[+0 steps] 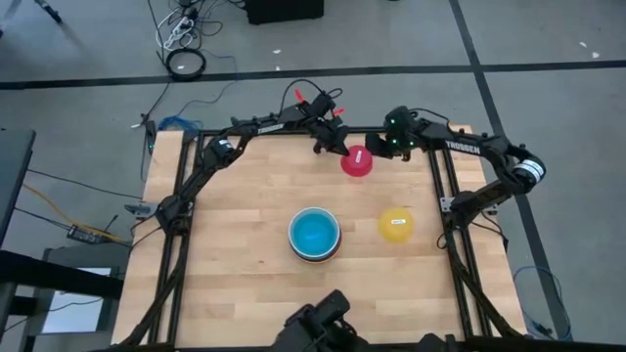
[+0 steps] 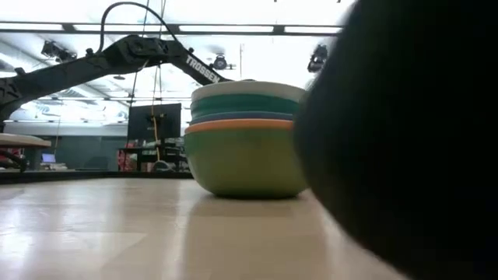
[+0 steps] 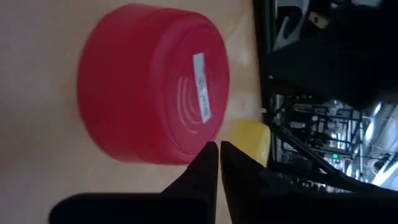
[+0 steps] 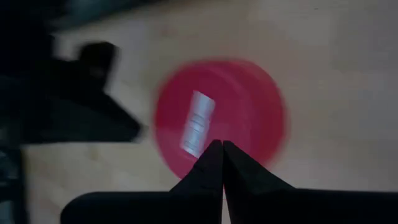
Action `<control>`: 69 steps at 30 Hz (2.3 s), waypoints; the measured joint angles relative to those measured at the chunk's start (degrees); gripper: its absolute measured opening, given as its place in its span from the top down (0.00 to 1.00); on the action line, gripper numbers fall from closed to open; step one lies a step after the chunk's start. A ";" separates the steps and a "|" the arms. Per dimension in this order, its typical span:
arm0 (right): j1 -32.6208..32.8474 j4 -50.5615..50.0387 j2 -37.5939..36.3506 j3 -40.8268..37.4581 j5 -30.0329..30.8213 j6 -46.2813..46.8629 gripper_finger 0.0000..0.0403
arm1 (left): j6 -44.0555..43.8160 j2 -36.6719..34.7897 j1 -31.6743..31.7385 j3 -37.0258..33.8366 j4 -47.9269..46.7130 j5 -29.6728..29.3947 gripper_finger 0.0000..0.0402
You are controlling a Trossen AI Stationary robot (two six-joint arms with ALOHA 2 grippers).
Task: Nest bowls inside each other
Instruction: Adjust the yellow bowl on the table
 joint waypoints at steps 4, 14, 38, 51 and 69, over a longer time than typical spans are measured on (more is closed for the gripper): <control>-1.98 -8.46 0.00 0.32 0.07 -1.59 1.00 | -0.29 -0.01 0.30 0.05 -2.80 -0.12 0.95; -2.65 -9.42 0.00 0.35 -2.35 -1.72 1.00 | -2.83 -0.02 0.70 0.03 -3.08 -2.16 0.99; 13.50 -24.45 -13.63 0.37 11.77 -5.31 1.00 | 12.90 -7.34 -10.86 10.33 -0.16 9.15 0.99; 28.26 -42.08 -33.97 -3.20 19.12 13.23 1.00 | 27.49 -7.62 -22.85 9.93 -13.52 -23.56 0.99; 53.87 -34.79 -27.71 -15.98 17.70 42.17 1.00 | 21.26 -3.29 -26.86 10.04 -13.05 -26.81 0.99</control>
